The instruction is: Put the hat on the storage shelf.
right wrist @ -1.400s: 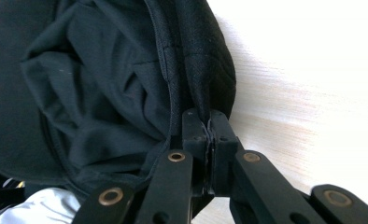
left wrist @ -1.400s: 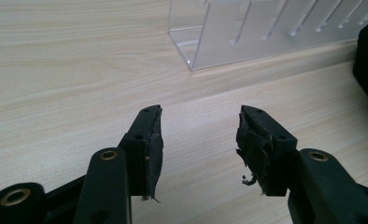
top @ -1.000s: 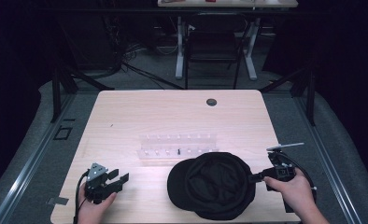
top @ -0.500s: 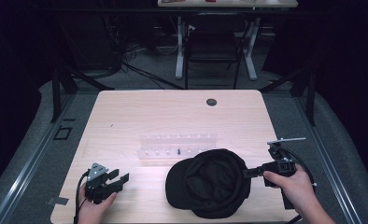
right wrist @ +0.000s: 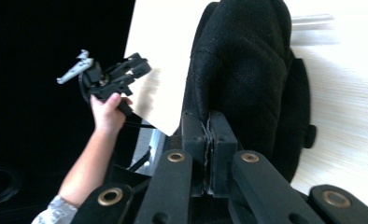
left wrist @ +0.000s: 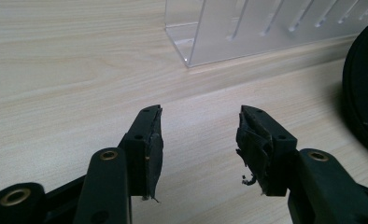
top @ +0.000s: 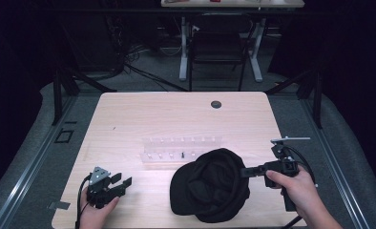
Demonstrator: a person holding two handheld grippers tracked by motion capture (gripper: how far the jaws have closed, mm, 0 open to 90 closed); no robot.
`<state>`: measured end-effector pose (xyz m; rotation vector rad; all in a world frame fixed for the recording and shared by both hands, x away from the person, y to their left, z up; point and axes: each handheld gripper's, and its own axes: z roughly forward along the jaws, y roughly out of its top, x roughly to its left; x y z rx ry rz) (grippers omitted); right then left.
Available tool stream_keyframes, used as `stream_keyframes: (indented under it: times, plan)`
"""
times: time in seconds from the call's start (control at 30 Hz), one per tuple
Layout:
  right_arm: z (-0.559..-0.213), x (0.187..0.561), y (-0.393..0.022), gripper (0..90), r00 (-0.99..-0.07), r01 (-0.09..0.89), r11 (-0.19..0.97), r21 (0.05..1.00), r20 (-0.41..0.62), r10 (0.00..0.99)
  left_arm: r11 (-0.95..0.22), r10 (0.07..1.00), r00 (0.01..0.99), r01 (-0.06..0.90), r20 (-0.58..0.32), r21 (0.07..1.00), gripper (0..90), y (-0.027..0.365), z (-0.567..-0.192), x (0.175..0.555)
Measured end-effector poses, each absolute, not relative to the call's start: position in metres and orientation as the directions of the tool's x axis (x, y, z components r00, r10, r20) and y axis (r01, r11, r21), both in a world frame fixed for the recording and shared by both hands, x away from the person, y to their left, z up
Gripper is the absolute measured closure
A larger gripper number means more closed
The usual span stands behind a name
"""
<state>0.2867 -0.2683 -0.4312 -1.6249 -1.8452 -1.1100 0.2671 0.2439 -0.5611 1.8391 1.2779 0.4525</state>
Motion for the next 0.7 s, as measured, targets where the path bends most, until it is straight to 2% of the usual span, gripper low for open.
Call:
stream_keyframes:
  times: [0.7]
  plan:
    - [-0.415, 0.286, -0.249, 88.3, -0.258, 0.952, -0.009, 0.305, 0.818, 0.514, -0.138, 0.895, 0.418, 0.595, -0.158, 0.791, 50.2, 0.244, -0.561, 0.267]
